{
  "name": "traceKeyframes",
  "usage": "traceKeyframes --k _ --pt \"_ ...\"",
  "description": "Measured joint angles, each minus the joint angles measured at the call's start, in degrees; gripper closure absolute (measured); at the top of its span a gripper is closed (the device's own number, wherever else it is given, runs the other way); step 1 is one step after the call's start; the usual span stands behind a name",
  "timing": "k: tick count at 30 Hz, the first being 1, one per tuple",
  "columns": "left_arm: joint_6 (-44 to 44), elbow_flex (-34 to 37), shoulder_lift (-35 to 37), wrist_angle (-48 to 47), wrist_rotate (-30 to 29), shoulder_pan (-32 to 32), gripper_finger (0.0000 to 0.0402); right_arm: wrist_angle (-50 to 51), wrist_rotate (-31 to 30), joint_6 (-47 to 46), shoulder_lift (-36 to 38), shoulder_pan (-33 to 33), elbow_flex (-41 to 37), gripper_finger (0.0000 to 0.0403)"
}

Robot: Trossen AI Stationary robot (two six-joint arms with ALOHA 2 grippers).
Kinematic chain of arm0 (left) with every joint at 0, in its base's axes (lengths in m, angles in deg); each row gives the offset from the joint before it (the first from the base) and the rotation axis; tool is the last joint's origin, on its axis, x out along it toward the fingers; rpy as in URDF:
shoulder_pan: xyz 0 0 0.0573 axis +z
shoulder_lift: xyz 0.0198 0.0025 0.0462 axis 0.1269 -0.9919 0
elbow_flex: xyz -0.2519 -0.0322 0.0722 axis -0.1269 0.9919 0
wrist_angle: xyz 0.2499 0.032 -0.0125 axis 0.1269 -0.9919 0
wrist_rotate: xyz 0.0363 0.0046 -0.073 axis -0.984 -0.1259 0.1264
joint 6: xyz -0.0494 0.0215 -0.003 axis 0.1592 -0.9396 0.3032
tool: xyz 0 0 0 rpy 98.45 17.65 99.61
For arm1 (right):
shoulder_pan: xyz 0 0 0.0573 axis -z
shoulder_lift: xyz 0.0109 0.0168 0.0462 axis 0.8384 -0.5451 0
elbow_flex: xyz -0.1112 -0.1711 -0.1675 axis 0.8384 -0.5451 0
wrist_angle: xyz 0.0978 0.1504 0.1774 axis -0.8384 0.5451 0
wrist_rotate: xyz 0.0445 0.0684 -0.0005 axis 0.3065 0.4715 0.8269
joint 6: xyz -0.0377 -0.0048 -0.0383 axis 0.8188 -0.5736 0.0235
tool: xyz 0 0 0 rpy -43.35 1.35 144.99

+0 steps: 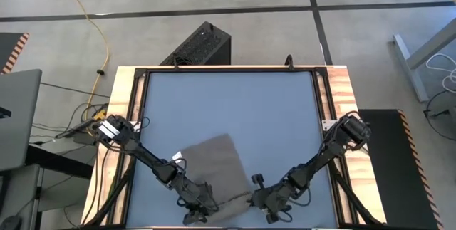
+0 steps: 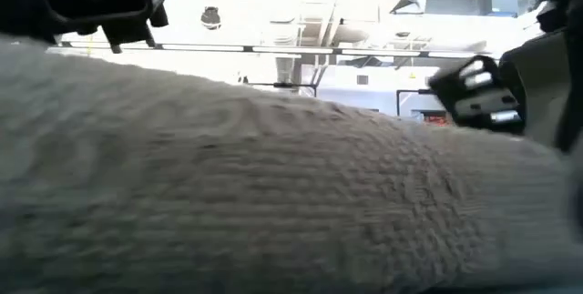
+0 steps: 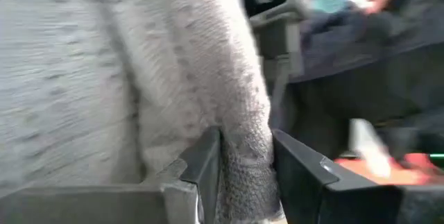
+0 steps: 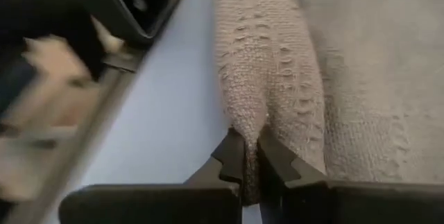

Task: Roll towel into tight, uniform cylinder
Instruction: Roll the gray towel

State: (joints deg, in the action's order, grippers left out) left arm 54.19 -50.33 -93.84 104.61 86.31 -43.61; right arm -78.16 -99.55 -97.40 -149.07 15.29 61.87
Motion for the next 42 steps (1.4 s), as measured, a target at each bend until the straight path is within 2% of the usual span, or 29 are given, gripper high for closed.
traceKeyframes --k 4,8,12,19,29,39,42 --pt "-5.3 0.1 4.3 -6.3 -6.5 0.1 0.0298 2.4 10.7 -8.7 2.7 2.1 -0.2 0.0369" --pt "-9.0 0.0 6.9 -10.2 -13.0 0.0 0.0299 3.2 17.2 -14.9 4.4 4.4 -0.3 0.0368" --pt "-9.7 0.0 7.8 -10.7 -15.8 0.0 0.0299 3.5 21.3 -21.1 4.4 7.4 -0.3 0.0365" --pt "-16.1 0.0 7.9 -6.6 -17.5 -1.1 0.0299 8.4 21.9 -24.4 4.4 11.1 -0.2 0.0365" --pt "-9.0 -0.1 8.3 -12.1 -13.1 -1.9 0.0299 8.7 20.9 -26.2 3.9 14.2 -0.1 0.0365" --pt "-6.3 -0.1 14.2 -19.8 -13.0 -2.4 0.0299 7.8 22.5 -25.4 0.0 15.5 -0.1 0.0365" --pt "-6.7 -0.1 16.6 -21.0 -15.1 -2.7 0.0299 7.8 22.4 -25.4 -0.1 15.7 -0.1 0.0365"
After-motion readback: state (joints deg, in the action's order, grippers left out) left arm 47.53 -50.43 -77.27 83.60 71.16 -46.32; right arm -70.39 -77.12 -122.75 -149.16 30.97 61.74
